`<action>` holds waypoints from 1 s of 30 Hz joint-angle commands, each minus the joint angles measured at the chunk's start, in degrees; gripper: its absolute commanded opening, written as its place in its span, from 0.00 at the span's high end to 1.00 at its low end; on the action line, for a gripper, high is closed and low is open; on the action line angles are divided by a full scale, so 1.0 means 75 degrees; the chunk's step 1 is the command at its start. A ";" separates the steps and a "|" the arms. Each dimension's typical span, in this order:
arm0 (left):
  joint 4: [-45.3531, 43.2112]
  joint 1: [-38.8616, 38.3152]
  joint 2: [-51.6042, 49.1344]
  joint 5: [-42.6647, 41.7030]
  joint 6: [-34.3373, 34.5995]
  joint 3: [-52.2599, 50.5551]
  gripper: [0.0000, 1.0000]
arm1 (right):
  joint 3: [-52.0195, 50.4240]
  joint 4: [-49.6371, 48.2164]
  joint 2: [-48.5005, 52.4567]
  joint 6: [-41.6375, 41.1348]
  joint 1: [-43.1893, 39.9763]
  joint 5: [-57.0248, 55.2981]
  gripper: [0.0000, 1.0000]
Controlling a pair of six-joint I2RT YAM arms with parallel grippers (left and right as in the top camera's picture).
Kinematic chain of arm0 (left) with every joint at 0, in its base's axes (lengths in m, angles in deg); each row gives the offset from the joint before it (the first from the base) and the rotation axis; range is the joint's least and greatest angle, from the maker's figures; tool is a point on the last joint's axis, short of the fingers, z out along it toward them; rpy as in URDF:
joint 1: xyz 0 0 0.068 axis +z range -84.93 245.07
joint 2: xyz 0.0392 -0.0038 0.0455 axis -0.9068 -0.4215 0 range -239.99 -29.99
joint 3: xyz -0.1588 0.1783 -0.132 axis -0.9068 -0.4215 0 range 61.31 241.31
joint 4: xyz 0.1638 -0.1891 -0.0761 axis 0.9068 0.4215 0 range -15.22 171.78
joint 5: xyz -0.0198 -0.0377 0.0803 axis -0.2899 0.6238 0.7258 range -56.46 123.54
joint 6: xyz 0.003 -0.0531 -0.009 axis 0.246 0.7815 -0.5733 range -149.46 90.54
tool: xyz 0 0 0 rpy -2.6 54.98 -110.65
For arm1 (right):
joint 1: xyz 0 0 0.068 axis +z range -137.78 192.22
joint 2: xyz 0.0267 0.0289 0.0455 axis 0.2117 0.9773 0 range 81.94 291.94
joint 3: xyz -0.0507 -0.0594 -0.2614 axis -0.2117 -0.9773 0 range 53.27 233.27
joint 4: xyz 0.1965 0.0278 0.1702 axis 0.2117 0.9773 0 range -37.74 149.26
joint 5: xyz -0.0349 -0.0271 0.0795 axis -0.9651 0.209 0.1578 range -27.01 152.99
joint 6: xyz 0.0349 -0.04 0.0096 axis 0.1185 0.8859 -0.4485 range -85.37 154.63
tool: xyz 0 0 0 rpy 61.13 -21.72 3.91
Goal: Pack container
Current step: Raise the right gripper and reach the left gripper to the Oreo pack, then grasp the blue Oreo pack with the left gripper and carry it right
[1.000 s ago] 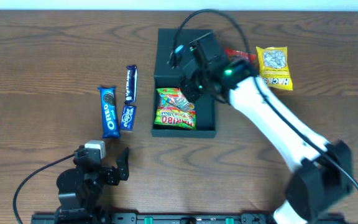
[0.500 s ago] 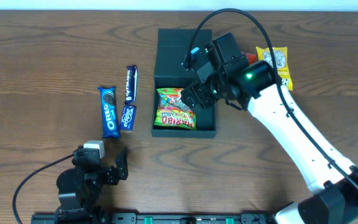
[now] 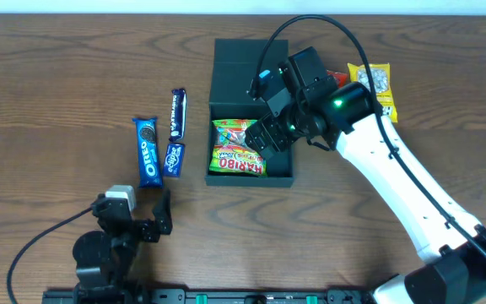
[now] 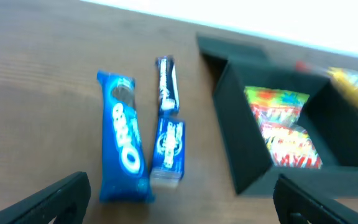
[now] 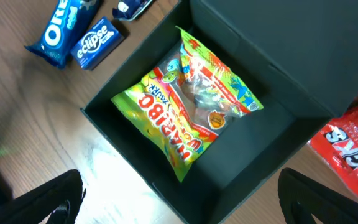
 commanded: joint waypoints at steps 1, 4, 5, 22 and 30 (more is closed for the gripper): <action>-0.0187 0.0020 -0.0300 0.0003 0.0597 0.0020 0.05 | 0.0015 -0.0137 -0.0108 -0.0105 -0.0055 0.0000 0.01; -0.0184 0.0020 -0.0950 0.0108 0.0577 0.0356 0.05 | 0.0015 -0.0356 -0.0108 -0.0105 -0.0096 -0.0105 0.01; -0.0181 0.0020 -0.1218 0.0230 0.0530 0.0507 0.05 | 0.0015 -0.0414 -0.0108 -0.0102 -0.0114 -0.0105 0.01; 0.1568 0.0020 -0.8941 0.1434 -0.1451 0.5712 0.05 | 0.0015 -0.0481 -0.0108 -0.0102 -0.0577 -0.0105 0.01; 0.1690 0.0020 -1.1695 0.1195 -0.1463 0.7029 0.05 | 0.0015 -0.0300 -0.0108 -0.0079 -0.0909 -0.0108 0.01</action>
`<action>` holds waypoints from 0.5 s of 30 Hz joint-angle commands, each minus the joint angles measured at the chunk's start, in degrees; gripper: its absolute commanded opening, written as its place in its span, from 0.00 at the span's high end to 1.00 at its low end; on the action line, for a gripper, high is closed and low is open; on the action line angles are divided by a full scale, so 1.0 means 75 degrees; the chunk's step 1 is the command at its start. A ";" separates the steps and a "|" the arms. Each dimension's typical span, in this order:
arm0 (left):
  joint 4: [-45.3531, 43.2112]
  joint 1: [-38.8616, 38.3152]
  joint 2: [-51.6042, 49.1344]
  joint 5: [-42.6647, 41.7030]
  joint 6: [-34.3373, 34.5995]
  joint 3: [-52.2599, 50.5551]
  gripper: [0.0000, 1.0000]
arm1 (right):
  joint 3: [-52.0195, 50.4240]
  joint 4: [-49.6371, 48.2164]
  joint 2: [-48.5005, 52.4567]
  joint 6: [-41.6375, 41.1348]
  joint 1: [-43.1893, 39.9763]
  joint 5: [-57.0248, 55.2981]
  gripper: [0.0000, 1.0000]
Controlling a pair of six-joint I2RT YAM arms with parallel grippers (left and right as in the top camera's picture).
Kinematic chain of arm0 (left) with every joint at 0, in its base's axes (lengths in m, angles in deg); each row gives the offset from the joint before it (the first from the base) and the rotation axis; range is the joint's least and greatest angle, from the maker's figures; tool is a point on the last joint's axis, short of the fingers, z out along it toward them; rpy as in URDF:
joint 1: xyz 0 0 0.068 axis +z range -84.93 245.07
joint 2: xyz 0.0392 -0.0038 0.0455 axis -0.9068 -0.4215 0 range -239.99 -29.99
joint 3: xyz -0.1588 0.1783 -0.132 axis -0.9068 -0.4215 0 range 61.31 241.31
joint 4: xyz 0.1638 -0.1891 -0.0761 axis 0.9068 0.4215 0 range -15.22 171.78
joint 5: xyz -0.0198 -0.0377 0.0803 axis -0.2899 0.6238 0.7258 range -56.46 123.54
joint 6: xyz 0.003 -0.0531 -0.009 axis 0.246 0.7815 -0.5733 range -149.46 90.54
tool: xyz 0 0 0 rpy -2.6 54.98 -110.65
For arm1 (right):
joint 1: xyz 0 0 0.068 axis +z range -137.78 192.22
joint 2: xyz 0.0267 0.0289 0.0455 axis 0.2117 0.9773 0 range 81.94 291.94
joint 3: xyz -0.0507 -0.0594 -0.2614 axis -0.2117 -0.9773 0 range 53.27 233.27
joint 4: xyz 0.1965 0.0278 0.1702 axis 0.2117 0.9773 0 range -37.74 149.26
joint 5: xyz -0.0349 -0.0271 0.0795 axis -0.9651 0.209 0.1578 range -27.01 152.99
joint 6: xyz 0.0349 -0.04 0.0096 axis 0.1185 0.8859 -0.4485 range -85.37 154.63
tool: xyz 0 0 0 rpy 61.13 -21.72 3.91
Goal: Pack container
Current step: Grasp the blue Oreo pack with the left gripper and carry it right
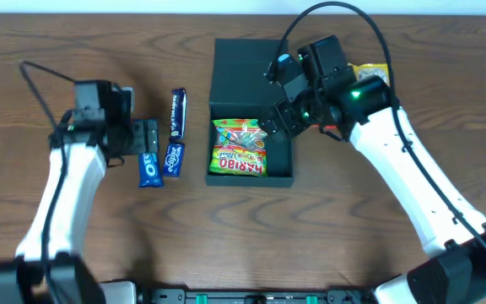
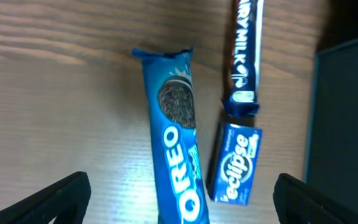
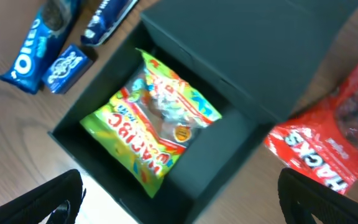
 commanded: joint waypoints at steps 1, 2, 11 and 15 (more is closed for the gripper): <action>-0.0172 0.0020 -0.0551 -0.0015 -0.0160 0.0157 0.05 | 0.0015 0.0143 -0.0108 -0.0079 -0.0245 0.0006 0.01; -0.0271 0.0020 -0.0688 -0.0015 -0.0157 0.0157 0.05 | 0.0015 0.0192 -0.0108 -0.0079 -0.0300 0.0006 0.01; -0.0863 0.0020 -0.1373 0.0114 -0.0169 0.0154 0.05 | 0.0015 0.0469 -0.0108 0.0012 -0.0720 0.0009 0.01; -0.1017 0.0020 -0.1629 0.0431 -0.0166 0.0154 0.05 | 0.0015 0.0469 -0.0108 0.0073 -0.0723 0.0006 0.01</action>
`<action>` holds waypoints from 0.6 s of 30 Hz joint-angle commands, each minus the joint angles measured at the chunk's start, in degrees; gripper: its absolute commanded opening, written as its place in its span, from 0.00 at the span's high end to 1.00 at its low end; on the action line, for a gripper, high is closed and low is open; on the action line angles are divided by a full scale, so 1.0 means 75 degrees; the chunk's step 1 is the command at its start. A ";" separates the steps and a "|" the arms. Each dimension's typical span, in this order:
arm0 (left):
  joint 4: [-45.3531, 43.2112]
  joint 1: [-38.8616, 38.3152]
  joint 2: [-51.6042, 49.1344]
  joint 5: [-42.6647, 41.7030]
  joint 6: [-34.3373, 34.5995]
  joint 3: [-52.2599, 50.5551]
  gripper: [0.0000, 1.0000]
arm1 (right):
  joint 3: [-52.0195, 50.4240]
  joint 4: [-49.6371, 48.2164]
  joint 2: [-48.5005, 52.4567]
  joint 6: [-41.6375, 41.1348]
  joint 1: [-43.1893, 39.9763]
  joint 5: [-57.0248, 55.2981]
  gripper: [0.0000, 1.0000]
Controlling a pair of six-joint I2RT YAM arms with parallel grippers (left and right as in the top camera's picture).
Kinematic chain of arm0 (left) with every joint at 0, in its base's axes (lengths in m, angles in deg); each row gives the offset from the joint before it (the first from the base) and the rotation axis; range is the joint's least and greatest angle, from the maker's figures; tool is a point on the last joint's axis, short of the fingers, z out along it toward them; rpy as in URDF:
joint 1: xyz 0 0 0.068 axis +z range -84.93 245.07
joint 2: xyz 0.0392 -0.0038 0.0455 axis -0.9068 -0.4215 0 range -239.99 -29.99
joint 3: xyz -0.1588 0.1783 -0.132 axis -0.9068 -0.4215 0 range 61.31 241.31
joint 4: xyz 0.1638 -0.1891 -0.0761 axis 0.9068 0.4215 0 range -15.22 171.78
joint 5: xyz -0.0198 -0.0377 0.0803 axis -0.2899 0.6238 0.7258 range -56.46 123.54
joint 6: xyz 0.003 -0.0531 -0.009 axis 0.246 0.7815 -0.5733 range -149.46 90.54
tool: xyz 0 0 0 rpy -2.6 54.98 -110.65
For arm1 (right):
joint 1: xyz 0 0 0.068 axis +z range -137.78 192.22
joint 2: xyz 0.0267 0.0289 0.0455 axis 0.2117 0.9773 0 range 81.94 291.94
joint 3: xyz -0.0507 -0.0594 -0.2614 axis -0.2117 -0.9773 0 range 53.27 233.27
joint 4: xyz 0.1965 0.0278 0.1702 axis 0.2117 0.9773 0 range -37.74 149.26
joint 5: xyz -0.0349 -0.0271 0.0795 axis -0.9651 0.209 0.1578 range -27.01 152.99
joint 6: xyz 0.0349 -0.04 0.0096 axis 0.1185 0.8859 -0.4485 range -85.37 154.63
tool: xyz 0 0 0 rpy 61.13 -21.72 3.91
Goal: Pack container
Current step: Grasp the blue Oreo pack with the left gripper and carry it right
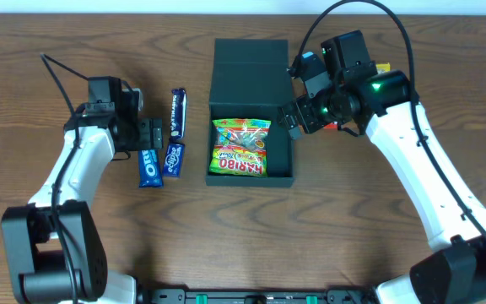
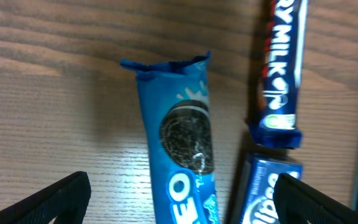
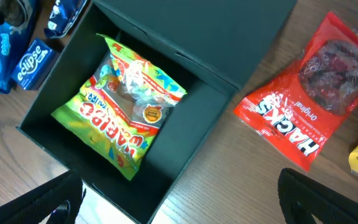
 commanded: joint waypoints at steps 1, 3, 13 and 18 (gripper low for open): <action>-0.0111 0.0020 -0.0291 0.0312 -0.0052 0.0149 0.05 | 0.0015 0.0020 -0.0108 0.0093 -0.0047 0.0012 0.01; -0.0172 0.0020 -0.0466 0.0312 -0.0052 0.0149 0.05 | 0.0015 0.0020 -0.0108 0.0119 -0.0047 0.0009 0.01; -0.0396 0.0020 -0.1154 0.0256 -0.0047 0.0149 0.16 | 0.0015 0.0003 -0.0108 0.0239 -0.0064 0.0000 0.01; -0.0437 0.0020 -0.1230 0.0259 -0.0050 0.0149 0.37 | 0.0015 0.0003 -0.0108 0.0256 -0.0286 -0.0277 0.01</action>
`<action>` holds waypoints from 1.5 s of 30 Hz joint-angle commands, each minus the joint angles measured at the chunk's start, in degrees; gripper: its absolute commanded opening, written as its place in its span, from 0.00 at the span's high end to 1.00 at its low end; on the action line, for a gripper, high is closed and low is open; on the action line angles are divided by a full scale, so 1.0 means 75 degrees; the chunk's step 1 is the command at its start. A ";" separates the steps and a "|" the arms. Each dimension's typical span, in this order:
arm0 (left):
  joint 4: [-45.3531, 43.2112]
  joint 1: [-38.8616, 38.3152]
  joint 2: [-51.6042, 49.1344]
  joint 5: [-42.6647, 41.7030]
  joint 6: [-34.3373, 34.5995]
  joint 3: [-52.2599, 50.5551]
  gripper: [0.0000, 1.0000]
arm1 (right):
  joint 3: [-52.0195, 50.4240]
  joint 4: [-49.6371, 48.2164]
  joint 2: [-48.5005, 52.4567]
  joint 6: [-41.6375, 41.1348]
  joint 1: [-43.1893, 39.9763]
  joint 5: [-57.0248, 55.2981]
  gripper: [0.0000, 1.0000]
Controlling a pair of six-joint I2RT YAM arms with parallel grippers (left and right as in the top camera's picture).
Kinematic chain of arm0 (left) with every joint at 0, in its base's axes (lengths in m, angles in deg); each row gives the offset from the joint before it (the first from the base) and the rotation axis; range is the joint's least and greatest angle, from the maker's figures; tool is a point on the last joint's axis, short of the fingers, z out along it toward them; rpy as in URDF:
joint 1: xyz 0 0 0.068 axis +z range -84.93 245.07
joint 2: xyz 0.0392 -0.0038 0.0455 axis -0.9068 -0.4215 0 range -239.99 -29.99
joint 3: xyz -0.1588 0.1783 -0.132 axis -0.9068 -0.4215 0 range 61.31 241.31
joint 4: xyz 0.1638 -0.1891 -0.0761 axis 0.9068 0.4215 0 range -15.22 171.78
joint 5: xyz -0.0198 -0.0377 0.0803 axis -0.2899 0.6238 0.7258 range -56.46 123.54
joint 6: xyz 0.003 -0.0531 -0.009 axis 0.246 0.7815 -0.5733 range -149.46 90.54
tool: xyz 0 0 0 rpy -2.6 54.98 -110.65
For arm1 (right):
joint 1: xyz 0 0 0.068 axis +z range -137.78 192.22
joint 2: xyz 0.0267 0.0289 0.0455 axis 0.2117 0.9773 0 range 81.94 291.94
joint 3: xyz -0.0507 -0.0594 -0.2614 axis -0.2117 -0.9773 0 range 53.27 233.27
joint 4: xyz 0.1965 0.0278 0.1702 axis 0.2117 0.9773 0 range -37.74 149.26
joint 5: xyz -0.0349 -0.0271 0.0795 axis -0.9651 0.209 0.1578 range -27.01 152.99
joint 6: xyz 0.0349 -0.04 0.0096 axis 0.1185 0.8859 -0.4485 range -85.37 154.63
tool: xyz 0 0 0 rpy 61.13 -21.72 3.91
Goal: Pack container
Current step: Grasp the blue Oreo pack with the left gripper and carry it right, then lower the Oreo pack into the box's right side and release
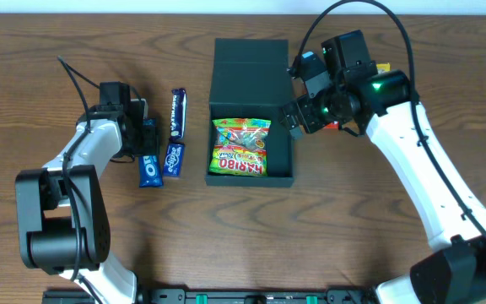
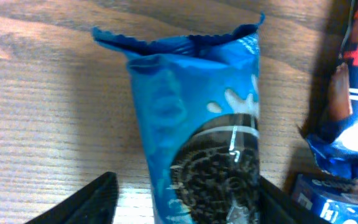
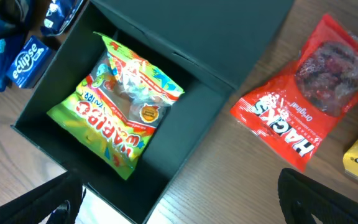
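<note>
A blue Oreo pack lies on the wood left of the open black box. My left gripper is low over the pack's far end and open, one finger on each side; the left finger stands clear of the wrapper. A Haribo bag lies inside the box. My right gripper hangs open and empty above the box's right wall, next to a red Hacks bag. In the overhead view the left gripper covers the top of the Oreo pack.
A Dairy Milk bar and a blue Eclipse gum pack lie just right of the Oreo pack. A yellow snack bag sits right of the red bag. The box lid is folded back flat behind the box.
My left gripper has come down closer to the Oreo pack, and its open fingers now flank the wrapper. The right gripper has hardly moved.
First my left arm rested at the table's front edge and my right gripper hung open over the Haribo bag in the box. Then the left gripper was above the Oreo pack, and lower each time. The right gripper moved to the box's right edge by the red bag.
</note>
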 commanded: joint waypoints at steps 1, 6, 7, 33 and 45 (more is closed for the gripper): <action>-0.0052 0.0020 -0.0079 0.0052 -0.0032 0.0149 0.40 | 0.0015 0.0006 -0.0108 0.0128 -0.0277 -0.0213 0.01; -0.0052 0.0020 -0.0102 0.0052 -0.0032 0.0149 0.58 | 0.0015 0.0009 -0.0108 0.0128 -0.0603 -0.0213 0.01; -0.0052 0.0020 -0.0102 0.0052 -0.0015 0.0149 0.61 | 0.0015 0.0012 -0.0108 0.0131 -0.0670 -0.0213 0.01; 0.1457 -0.2291 0.1233 -0.1037 0.2014 0.2637 0.94 | 0.0015 0.0522 -0.1297 -0.0501 -0.3107 -0.0210 0.01; -0.0166 -0.5132 0.0385 -0.0519 0.3124 0.2637 0.94 | 0.0015 0.0828 -0.2600 -0.0469 -0.3273 -0.0210 0.01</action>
